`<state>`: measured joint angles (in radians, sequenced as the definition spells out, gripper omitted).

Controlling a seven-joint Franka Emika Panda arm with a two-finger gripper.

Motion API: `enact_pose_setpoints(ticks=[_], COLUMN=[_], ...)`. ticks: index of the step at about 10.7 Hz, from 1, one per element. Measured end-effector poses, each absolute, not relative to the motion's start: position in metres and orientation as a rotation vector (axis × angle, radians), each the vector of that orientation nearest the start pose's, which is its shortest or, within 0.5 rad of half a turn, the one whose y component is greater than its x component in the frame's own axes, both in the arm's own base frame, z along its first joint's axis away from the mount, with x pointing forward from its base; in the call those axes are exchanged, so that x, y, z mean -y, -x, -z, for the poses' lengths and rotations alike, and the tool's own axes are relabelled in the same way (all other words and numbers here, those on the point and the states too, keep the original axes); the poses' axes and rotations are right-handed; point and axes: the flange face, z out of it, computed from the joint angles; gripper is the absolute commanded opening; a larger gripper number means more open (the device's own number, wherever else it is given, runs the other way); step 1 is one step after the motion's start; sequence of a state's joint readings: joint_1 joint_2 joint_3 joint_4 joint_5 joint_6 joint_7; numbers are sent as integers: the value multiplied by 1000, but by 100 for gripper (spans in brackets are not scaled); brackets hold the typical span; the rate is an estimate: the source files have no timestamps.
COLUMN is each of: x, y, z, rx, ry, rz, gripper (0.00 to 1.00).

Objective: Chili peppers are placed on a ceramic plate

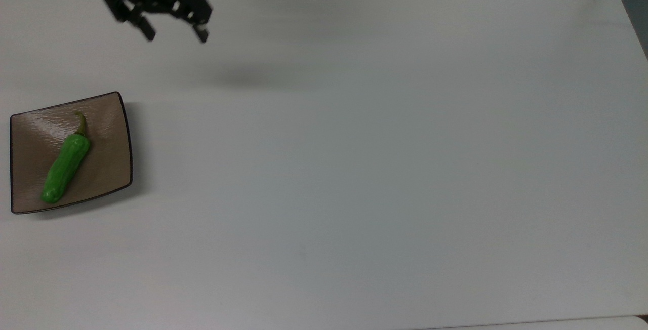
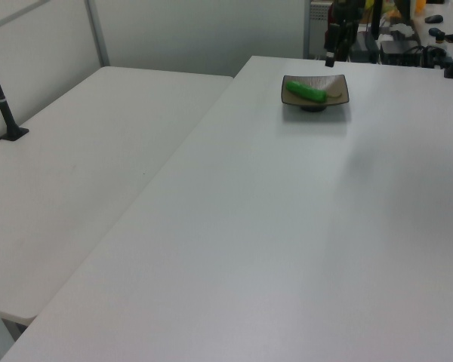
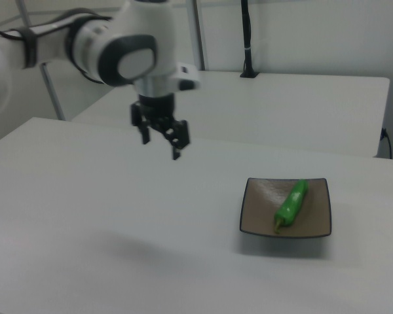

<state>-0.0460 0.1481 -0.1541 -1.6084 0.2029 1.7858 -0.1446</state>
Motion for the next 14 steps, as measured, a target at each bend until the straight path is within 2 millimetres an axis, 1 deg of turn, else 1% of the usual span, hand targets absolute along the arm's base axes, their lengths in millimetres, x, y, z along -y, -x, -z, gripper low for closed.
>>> enact_pose_setpoints(ticks=[1, 2, 3, 4, 6, 9, 11, 14], x=[66, 30, 0, -14, -24, -43, -42, -39], y=[-597, -595, -593, -594, -598, -601, -600, -600], z=[-549, -548, -542, -539, -536, -520, -517, -520], rx=[-128, -109, -75, -45, -17, 35, 36, 46], ry=[3041, 3114, 3157, 3168, 3167, 3162, 3164, 3168], rz=[19, -13, -33, -17, 44, 116, 115, 124], gripper=[100, 100, 100, 100, 100, 100, 100, 100])
